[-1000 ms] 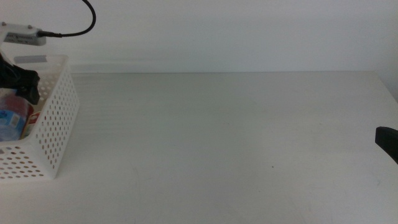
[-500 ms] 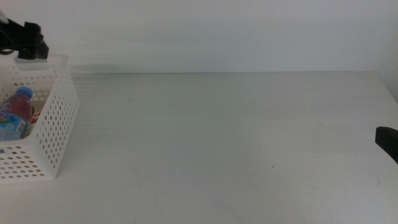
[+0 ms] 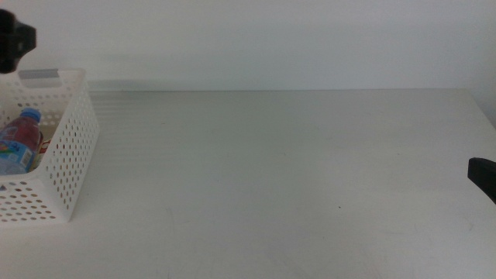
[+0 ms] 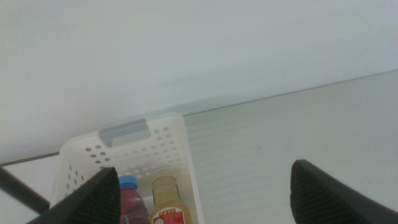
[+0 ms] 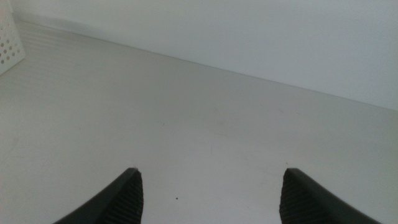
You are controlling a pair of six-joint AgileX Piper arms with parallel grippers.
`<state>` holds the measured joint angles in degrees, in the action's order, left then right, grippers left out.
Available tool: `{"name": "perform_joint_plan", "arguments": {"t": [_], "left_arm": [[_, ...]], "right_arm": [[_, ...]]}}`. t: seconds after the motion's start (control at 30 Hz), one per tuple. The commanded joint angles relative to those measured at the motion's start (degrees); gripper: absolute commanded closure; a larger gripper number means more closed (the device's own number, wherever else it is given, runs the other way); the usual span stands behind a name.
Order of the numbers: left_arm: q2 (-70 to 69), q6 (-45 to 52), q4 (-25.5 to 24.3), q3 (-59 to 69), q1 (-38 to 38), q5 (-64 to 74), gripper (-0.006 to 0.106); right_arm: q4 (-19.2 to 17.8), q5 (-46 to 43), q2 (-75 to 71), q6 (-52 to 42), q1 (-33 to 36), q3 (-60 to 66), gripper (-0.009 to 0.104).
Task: Use arms to grab the bottles and put them into the dustbin to the left of the table.
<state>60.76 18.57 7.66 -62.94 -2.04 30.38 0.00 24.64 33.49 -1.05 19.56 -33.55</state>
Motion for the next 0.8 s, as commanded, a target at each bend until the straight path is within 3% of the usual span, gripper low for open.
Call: {"name": "perform_joint_plan", "arguments": {"t": [0.0,0.33,0.77], "left_arm": [[-3.92,-1.41,0.91,0.73,0.22,-4.64,0.012],[-13.94,-2.00,1.30,7.77,0.22,-7.06,0.012],[-13.77,-2.00,1.26,8.50,0.22,-6.23,0.012]], "right_arm": [[0.00,-3.99,0.34,-0.72,0.22,-1.46,0.038],[0.00,-3.99,0.34,-0.72,0.22,-1.46,0.038],[0.00,-4.00,0.34,-0.72,0.22,-1.40,0.038]]}}
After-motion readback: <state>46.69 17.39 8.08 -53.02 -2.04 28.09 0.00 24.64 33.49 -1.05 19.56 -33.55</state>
